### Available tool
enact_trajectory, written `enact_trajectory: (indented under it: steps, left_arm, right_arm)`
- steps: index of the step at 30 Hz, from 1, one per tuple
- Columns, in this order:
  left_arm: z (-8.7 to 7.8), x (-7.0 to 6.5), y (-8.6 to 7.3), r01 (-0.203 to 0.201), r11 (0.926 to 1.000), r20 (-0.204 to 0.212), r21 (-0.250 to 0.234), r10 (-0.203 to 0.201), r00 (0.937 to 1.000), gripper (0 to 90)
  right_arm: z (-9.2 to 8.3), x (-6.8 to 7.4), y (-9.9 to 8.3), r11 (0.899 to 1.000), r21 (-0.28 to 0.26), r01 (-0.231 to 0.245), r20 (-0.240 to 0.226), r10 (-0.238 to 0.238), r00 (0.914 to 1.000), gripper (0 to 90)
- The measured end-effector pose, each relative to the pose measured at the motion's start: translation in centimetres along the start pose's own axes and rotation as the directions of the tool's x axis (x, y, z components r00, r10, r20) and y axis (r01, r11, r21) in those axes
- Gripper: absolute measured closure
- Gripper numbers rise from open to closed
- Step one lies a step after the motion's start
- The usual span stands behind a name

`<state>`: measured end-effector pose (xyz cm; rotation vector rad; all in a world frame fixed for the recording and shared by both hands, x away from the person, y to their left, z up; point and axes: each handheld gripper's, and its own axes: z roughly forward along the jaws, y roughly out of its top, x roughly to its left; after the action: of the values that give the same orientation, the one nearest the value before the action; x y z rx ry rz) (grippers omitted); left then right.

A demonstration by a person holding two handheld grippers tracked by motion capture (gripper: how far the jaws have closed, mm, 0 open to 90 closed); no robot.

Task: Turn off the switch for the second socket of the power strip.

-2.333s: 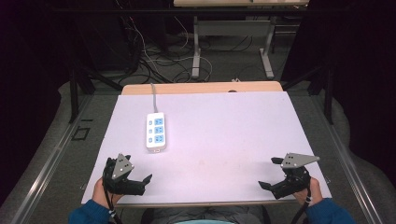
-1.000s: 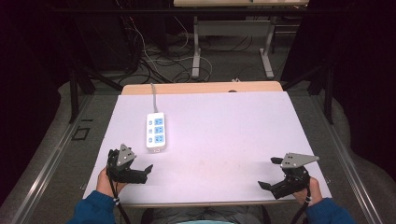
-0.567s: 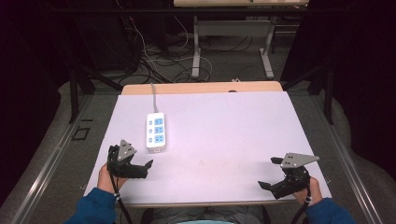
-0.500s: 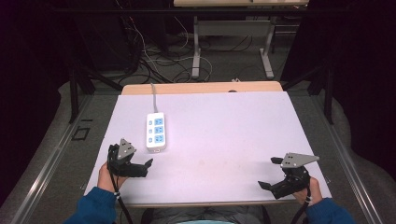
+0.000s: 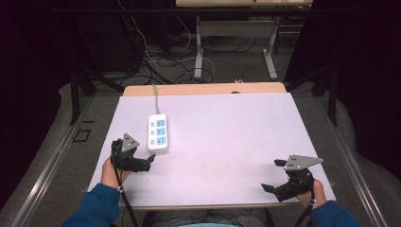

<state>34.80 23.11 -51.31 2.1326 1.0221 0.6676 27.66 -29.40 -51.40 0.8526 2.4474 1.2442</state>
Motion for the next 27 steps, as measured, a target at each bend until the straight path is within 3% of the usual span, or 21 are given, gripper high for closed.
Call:
enact_trajectory:
  steps: [27]
  left_arm:
    - [2.2,1.8,1.3,0.035,0.9993,-0.004,0.016,-0.035,0.9994,0.1]
  right_arm:
    - [0.0,-0.1,0.0,1.000,0.001,0.010,-0.008,-0.010,0.9999,0.0]
